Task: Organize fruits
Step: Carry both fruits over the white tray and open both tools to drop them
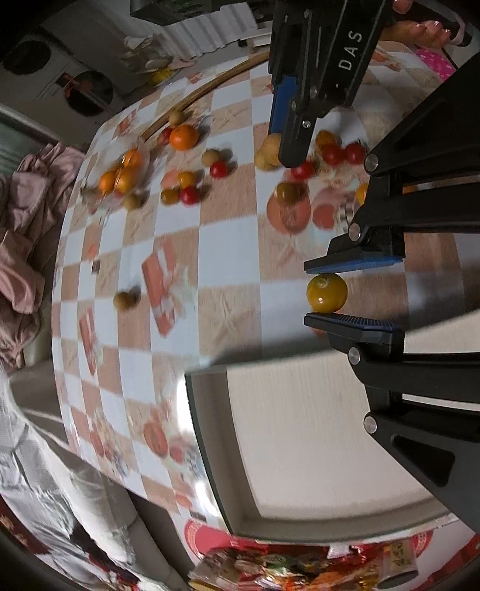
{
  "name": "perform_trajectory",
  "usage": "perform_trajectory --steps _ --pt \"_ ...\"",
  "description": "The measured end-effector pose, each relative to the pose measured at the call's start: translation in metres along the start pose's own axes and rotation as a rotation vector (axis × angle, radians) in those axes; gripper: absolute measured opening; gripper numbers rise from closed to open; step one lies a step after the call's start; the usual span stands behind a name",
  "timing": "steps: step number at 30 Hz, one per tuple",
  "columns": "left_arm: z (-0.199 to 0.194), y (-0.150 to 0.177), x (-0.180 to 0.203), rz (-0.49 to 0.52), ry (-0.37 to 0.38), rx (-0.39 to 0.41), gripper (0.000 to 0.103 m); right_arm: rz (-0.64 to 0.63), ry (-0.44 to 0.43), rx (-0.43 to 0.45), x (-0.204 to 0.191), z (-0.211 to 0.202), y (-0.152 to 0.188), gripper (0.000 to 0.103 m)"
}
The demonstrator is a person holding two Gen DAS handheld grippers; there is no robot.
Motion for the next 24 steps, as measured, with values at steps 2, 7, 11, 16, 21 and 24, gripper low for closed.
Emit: perform_trajectory --steps 2,7,11,16,21,24 --pt "-0.001 0.002 -0.014 -0.016 -0.012 0.0 0.023 -0.018 -0.003 -0.002 -0.011 0.002 -0.004 0.03" --pt "-0.001 0.009 -0.047 -0.064 -0.04 -0.002 0.023 -0.068 -0.015 -0.013 -0.043 0.011 -0.012 0.03" --pt "-0.001 0.016 -0.076 -0.103 -0.066 -0.003 0.023 -0.114 -0.026 -0.024 -0.071 0.021 -0.019 0.03" --pt "0.004 0.029 -0.114 -0.154 -0.105 -0.021 0.023 -0.169 -0.044 -0.037 -0.109 0.035 -0.026 0.03" --pt "0.014 0.045 -0.139 -0.182 -0.146 -0.05 0.023 -0.221 -0.062 -0.059 -0.144 0.056 -0.031 0.03" --pt "0.02 0.057 -0.149 -0.198 -0.154 -0.069 0.023 -0.259 -0.061 -0.073 -0.16 0.072 -0.033 0.03"
Point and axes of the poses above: each gripper's, at about its wrist camera, not at the fingertips, and z roughly the way its jaws point, x to its right, y to its underside, the point moved 5 cm from there along z, roughly the way its jaws point, and after that the axes turned 6 degrees about -y, right-handed, at the moved point
